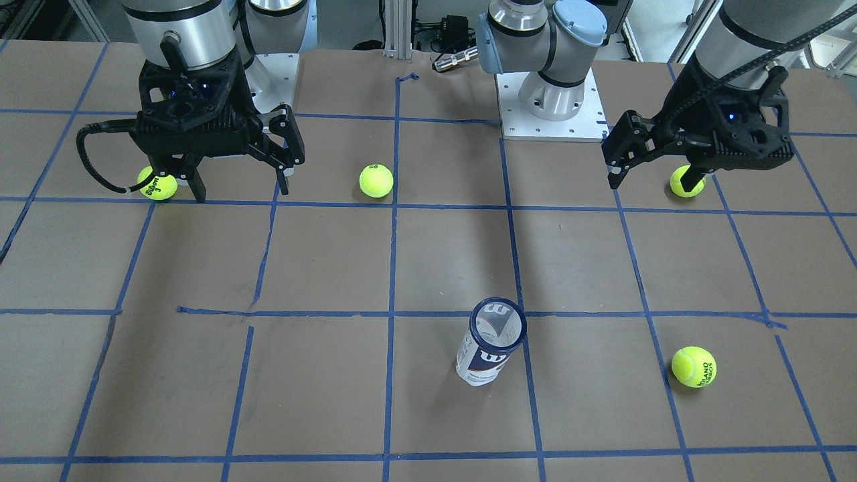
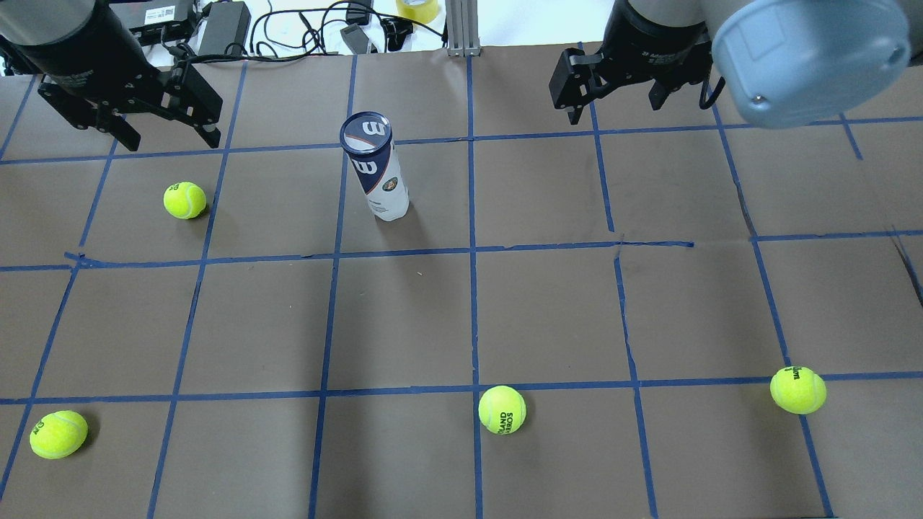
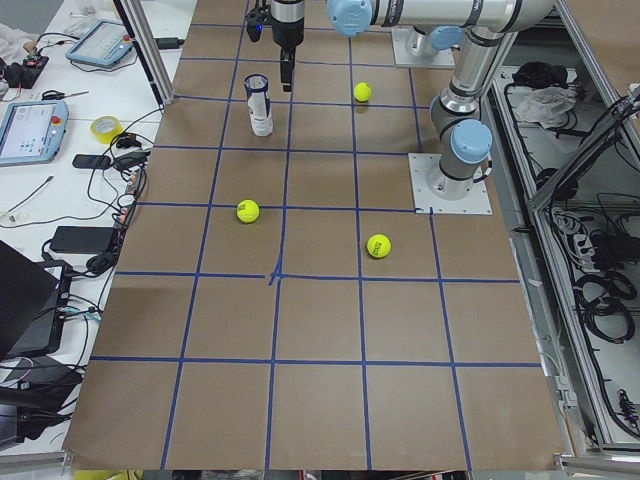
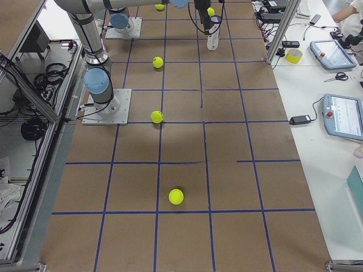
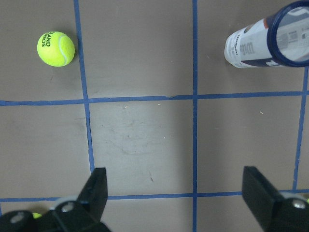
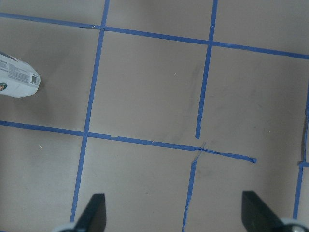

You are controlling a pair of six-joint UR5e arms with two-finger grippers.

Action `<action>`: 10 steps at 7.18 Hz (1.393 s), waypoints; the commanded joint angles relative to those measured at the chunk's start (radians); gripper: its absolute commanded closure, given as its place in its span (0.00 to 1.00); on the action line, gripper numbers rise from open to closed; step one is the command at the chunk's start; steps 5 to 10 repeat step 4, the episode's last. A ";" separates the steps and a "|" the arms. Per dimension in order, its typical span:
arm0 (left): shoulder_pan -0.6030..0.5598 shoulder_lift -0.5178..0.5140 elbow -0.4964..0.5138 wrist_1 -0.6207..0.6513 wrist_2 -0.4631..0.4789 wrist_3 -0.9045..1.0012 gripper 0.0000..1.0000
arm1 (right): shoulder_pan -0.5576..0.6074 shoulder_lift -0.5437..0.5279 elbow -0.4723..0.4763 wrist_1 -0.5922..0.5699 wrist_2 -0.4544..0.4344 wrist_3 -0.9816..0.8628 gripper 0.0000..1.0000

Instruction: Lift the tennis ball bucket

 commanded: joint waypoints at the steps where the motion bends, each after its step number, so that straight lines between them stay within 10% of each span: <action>1: -0.001 0.002 -0.018 0.002 -0.004 -0.013 0.00 | -0.001 -0.001 0.000 -0.003 0.000 -0.002 0.00; 10: -0.001 -0.006 -0.021 0.010 -0.005 -0.013 0.00 | -0.003 -0.001 0.000 -0.003 -0.002 -0.005 0.00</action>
